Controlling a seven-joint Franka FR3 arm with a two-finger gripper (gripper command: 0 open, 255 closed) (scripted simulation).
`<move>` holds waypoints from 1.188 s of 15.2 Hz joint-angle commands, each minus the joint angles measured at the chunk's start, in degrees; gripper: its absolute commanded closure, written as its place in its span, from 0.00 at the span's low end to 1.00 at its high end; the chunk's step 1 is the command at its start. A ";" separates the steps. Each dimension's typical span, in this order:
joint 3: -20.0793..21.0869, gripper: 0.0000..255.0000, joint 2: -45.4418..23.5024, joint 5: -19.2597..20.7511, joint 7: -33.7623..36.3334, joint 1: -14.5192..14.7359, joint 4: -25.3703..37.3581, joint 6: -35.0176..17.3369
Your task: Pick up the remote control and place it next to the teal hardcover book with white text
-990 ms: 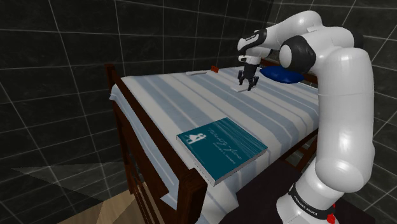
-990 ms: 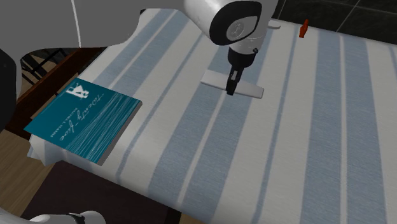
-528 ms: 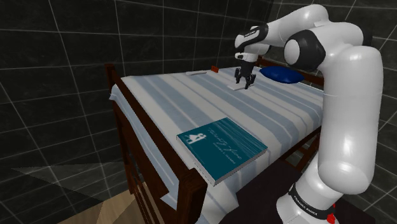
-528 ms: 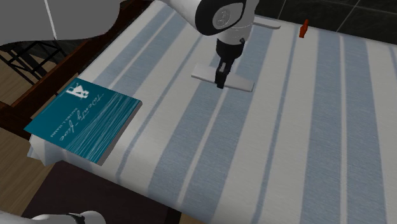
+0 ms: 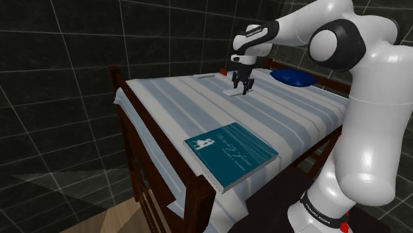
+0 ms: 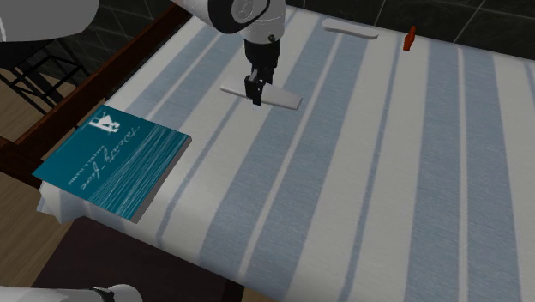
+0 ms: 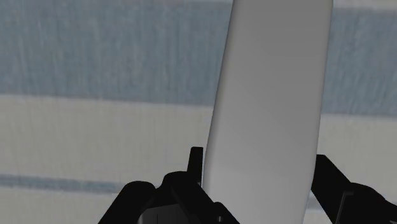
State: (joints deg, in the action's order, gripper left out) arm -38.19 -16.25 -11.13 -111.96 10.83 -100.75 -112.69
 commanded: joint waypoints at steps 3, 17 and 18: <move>1.34 1.00 2.10 1.53 5.83 4.25 -2.59 -1.22; 7.59 1.00 2.95 3.23 24.29 15.92 -2.49 -1.43; 8.06 1.00 2.59 3.13 25.46 16.62 -1.96 -1.28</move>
State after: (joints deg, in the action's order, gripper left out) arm -30.56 -14.04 -8.26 -87.97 26.51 -102.21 -113.69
